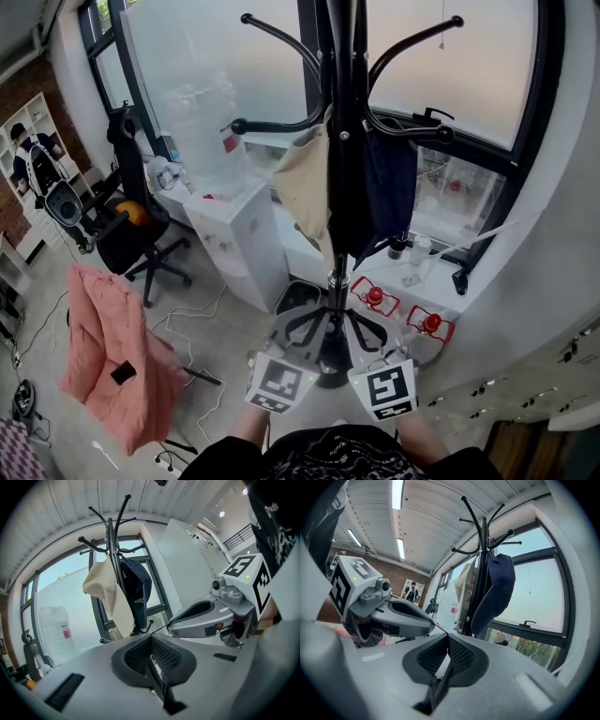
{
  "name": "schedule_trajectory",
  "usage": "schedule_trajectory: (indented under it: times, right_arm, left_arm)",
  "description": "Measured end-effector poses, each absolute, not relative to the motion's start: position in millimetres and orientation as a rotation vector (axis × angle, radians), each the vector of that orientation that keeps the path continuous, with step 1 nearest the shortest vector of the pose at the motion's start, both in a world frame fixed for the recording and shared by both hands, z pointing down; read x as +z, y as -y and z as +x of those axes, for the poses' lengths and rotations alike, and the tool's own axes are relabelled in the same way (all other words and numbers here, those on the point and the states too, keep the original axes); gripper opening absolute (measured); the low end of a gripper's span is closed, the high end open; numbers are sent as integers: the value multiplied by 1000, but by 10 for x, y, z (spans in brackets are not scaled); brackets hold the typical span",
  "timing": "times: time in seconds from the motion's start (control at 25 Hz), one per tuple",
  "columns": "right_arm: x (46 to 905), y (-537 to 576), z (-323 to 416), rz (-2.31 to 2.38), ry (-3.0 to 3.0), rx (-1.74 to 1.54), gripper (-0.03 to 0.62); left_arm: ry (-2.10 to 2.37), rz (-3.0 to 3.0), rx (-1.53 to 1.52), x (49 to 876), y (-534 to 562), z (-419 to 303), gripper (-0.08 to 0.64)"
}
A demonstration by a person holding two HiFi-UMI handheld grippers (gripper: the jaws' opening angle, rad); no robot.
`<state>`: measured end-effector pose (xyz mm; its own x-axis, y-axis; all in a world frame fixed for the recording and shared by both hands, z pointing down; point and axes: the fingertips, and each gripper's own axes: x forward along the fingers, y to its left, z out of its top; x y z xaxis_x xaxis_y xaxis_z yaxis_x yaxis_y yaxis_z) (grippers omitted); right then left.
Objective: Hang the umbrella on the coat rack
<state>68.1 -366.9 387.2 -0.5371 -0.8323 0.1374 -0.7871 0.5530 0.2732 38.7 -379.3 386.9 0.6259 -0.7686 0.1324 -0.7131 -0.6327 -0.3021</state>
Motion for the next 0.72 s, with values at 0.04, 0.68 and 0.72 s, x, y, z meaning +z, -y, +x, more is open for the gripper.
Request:
schedule_trajectory:
  times: [0.04,0.68,0.72]
  right_arm:
    - [3891,3685,680,1350,2541,-250,6]
    - [3973,3895,632,1349,2539,-209,6]
    - [3977,3900,630,1350,2540,-205,6]
  left_arm:
    - [-1226,-2627,-378,3893,3809,383,9]
    - [-1276,-2667,-386,4002,4024,347,9]
    - [-1277,-2670,-385,4008,4028,344,9]
